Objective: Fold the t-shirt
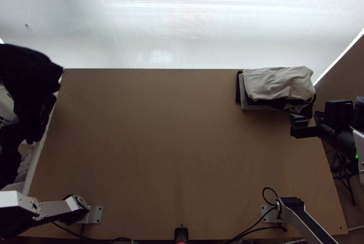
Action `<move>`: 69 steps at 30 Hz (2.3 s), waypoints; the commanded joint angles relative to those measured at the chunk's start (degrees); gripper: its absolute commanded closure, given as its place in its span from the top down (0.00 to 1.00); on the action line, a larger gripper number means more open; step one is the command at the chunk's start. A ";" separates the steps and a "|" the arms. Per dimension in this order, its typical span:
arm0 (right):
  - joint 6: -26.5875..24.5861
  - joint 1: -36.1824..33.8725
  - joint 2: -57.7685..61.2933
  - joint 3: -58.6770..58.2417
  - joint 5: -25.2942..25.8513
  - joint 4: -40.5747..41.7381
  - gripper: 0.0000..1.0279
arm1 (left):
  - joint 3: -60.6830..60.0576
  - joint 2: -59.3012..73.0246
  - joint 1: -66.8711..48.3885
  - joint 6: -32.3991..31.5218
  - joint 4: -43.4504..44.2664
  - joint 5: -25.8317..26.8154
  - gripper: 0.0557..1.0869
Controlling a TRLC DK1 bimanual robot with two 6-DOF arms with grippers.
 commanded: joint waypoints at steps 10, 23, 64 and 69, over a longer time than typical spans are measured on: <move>-0.30 -1.43 -3.05 -1.15 0.04 0.45 0.96 | -11.11 -7.57 -51.85 -3.42 -4.61 -2.93 0.04; -0.30 -2.22 -2.61 -0.63 0.04 1.06 0.96 | -21.13 -1.86 -76.37 6.42 -4.17 -17.69 0.04; -3.64 -6.97 -2.52 -4.76 0.22 0.62 0.96 | -6.28 32.50 -103.44 3.96 10.60 -22.00 0.04; -3.46 -7.14 -2.70 -4.85 0.22 0.71 0.96 | -4.52 33.65 -102.65 3.43 10.60 -22.00 0.04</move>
